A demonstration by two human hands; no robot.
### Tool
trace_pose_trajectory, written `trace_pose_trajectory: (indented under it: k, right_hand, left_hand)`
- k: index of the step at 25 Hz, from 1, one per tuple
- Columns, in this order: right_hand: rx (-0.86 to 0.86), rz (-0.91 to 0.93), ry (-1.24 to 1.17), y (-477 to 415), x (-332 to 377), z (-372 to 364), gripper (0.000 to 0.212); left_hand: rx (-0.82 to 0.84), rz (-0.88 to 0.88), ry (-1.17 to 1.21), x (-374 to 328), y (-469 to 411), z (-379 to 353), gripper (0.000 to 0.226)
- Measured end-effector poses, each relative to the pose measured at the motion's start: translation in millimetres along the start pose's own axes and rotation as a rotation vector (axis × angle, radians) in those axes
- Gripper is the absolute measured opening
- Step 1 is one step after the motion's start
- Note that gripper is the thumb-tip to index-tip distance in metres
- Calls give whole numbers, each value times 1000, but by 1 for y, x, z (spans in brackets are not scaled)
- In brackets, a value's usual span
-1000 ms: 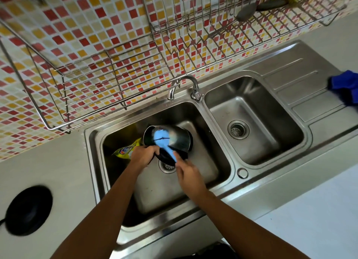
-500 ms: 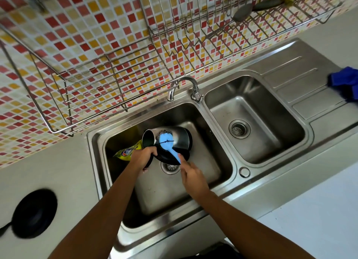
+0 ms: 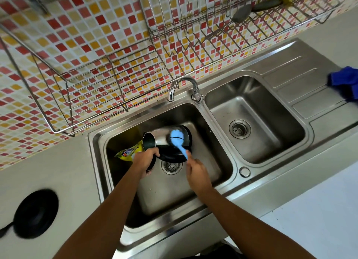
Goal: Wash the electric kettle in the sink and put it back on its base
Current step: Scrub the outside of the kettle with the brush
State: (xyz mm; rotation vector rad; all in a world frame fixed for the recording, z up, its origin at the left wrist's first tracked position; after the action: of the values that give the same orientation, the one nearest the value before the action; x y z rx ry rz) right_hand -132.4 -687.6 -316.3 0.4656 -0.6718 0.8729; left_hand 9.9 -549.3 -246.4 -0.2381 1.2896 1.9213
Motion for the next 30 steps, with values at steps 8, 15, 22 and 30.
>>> trace_pose_trajectory:
  k: [8, 15, 22, 30]
  right_hand:
    - [36, 189, -50, 5, 6, 2, 51]
    - [10, 78, -51, -7, 1, 3, 51]
    - [-24, -75, -61, -10, -24, 8, 47]
    - [3, -18, -160, -32, -3, 6, 44]
  left_hand:
    - [47, 24, 47, 3, -9, 3, 44]
    - [84, -1, 56, -2, -7, 0, 44]
    - [94, 22, 79, 4, -11, -2, 51]
    - [81, 11, 31, 6, -11, -2, 40]
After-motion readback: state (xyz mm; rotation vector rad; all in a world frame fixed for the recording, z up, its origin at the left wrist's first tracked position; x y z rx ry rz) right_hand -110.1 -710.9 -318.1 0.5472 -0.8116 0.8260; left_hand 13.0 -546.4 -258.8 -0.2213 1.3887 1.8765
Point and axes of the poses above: each hand's wrist, its own y-axis away from the middle knuckle, its own z-axis out of the back of the hand, x = y × z, the point moved 1 cm from there along -y, towards the middle knuckle, and after that the axes turned 9 degrees about -x, right-handed, at the moved point
